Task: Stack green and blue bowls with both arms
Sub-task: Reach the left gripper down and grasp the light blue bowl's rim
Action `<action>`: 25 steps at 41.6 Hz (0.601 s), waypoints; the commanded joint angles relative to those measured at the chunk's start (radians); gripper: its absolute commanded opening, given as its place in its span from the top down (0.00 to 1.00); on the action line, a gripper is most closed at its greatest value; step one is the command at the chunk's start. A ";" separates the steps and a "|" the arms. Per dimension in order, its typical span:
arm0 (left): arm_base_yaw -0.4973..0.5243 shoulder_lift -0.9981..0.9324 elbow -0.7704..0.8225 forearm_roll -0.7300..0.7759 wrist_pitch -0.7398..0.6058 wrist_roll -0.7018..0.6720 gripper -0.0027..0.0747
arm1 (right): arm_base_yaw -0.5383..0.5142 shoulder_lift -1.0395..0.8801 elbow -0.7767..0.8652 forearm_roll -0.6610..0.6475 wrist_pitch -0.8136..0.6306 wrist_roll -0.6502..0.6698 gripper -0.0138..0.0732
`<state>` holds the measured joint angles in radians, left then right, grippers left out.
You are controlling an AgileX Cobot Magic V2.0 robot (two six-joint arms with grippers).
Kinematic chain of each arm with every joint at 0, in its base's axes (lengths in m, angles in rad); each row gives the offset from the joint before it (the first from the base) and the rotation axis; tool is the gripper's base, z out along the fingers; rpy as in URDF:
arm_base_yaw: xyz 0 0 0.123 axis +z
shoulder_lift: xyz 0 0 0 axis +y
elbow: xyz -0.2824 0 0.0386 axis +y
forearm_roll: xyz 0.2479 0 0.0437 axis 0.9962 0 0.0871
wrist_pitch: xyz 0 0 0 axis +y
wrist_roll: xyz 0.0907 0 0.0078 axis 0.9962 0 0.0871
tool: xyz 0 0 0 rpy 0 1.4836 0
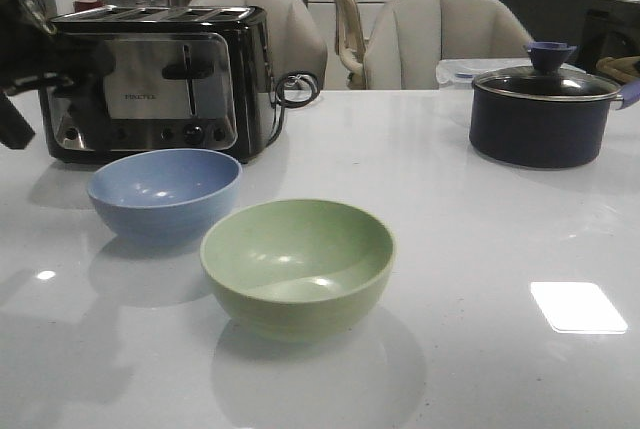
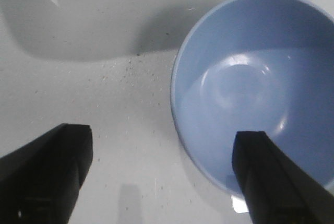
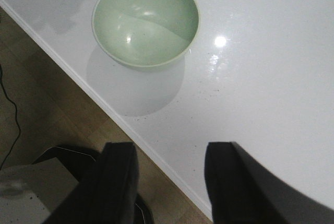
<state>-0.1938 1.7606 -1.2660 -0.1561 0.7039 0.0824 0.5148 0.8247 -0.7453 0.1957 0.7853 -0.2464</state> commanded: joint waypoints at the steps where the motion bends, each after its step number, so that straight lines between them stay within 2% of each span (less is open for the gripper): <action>1: -0.001 0.040 -0.088 -0.016 -0.051 -0.008 0.19 | -0.001 -0.008 -0.027 0.013 -0.063 -0.007 0.36; 5: -0.001 0.097 -0.128 -0.018 -0.037 -0.008 0.23 | -0.001 -0.008 -0.027 0.013 -0.063 -0.007 0.36; 16: -0.001 0.149 -0.145 -0.038 -0.032 -0.008 0.60 | -0.001 -0.008 -0.027 0.013 -0.063 -0.007 0.36; 25: -0.001 0.149 -0.148 -0.038 0.006 -0.008 0.82 | -0.001 -0.008 -0.027 0.013 -0.063 -0.007 0.36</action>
<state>-0.1938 1.9631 -1.3812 -0.1789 0.7141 0.0824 0.5148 0.8247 -0.7453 0.1957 0.7853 -0.2489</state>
